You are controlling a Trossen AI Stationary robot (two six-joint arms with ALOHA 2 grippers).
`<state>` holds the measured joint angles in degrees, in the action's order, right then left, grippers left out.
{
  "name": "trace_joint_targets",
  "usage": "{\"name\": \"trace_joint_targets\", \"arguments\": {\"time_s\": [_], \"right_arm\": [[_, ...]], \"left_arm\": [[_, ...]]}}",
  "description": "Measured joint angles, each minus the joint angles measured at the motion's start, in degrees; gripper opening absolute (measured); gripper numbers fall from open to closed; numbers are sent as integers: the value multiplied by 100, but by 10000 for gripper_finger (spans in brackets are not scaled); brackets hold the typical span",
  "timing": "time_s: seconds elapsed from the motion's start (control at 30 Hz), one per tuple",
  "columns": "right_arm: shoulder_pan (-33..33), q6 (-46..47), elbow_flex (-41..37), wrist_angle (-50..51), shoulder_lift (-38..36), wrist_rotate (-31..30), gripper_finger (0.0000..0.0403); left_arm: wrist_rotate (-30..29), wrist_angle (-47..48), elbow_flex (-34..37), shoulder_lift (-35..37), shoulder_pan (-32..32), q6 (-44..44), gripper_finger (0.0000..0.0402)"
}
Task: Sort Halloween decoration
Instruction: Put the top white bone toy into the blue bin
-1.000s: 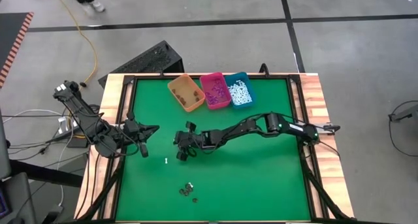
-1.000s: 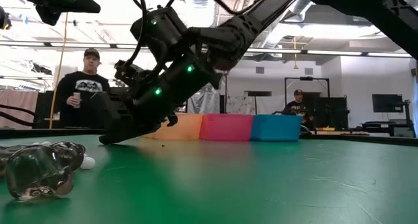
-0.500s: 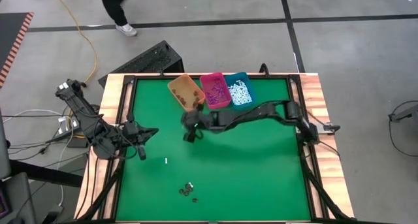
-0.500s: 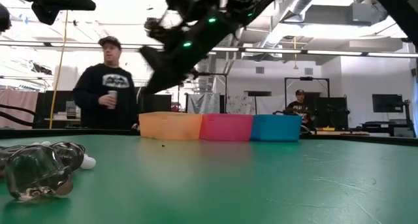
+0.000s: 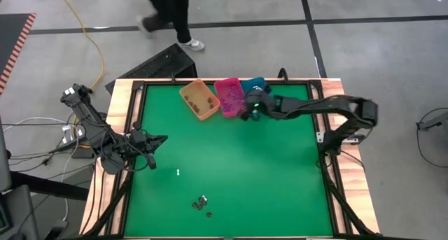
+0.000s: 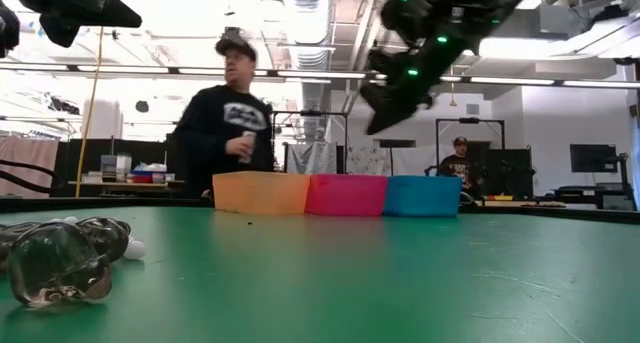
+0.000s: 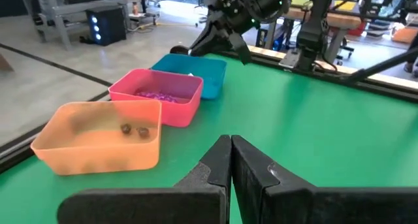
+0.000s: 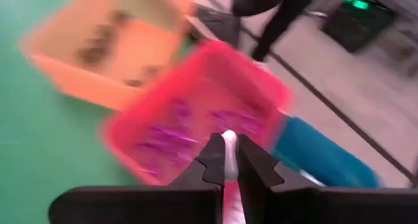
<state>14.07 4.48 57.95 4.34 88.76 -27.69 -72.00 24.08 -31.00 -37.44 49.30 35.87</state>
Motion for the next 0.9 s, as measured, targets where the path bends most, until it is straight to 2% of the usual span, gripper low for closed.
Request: {"name": "trace_joint_targets", "arguments": {"time_s": [0.07,0.17,0.3,0.47,0.67,0.77,0.83,0.9], "right_arm": [[279,92,-388,0,-383,-176,46],[755,481,-835,-6,-735,-130,48],[1258,756,-1068,-1,-806,516,71],[1487,815,-1066,-25,-682,1064,125],[1498,905,-1038,-2,-706,1079,207],[1267,913,-965,-391,-706,1906,227],[916,921,-957,-803,-702,2442,230],[474,921,-957,-1071,-694,2516,226]], "left_arm": [[-55,0,0,1,0,49,0],[-68,-1,0,1,0,65,0],[-72,-5,0,1,0,97,0],[-71,-69,0,0,0,103,0],[-71,-78,0,1,0,105,0],[14,-121,0,1,7,103,0],[281,-110,0,-1,7,78,0],[644,15,0,-58,7,90,0]]}}
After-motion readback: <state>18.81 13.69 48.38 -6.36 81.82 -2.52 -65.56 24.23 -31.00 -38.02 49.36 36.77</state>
